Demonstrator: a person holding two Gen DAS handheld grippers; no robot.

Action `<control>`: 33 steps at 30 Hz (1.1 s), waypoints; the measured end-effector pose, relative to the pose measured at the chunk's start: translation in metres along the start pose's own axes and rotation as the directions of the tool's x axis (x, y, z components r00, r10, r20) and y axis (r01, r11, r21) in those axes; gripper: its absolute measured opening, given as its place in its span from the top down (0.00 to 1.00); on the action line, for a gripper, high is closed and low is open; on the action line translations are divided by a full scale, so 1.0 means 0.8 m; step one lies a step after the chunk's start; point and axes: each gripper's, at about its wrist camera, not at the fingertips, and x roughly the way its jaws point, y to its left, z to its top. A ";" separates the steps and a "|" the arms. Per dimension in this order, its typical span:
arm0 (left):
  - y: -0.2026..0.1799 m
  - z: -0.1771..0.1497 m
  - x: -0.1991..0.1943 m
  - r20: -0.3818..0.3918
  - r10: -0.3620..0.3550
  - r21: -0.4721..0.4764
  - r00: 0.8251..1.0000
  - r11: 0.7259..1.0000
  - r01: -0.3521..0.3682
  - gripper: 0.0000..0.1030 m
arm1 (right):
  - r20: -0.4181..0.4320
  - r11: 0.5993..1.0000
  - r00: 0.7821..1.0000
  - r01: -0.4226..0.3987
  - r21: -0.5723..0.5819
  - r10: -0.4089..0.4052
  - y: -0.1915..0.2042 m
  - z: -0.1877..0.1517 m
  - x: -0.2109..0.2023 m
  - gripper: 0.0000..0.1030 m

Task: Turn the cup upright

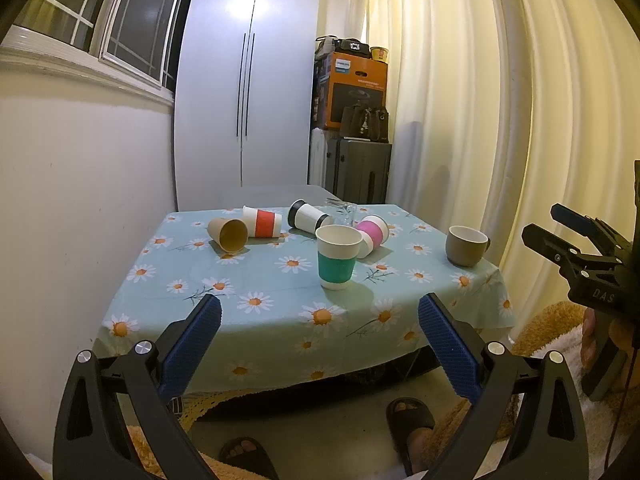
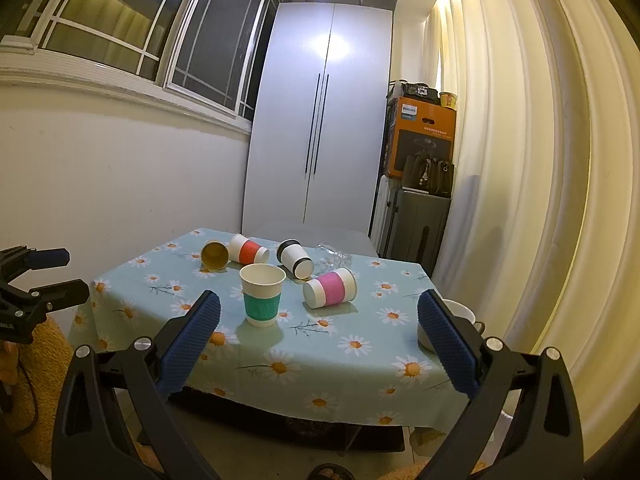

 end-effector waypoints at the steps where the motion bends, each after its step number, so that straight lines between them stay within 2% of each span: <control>1: -0.001 0.000 0.000 0.001 -0.001 0.000 1.000 1.000 0.001 0.07 | 0.000 1.000 1.000 -0.001 -0.001 0.001 0.000 0.000 0.000 0.05; 33: 0.001 -0.001 0.000 0.009 -0.006 0.008 1.000 1.000 0.006 0.07 | -0.002 1.000 1.000 -0.006 -0.003 0.006 0.001 -0.001 0.001 0.05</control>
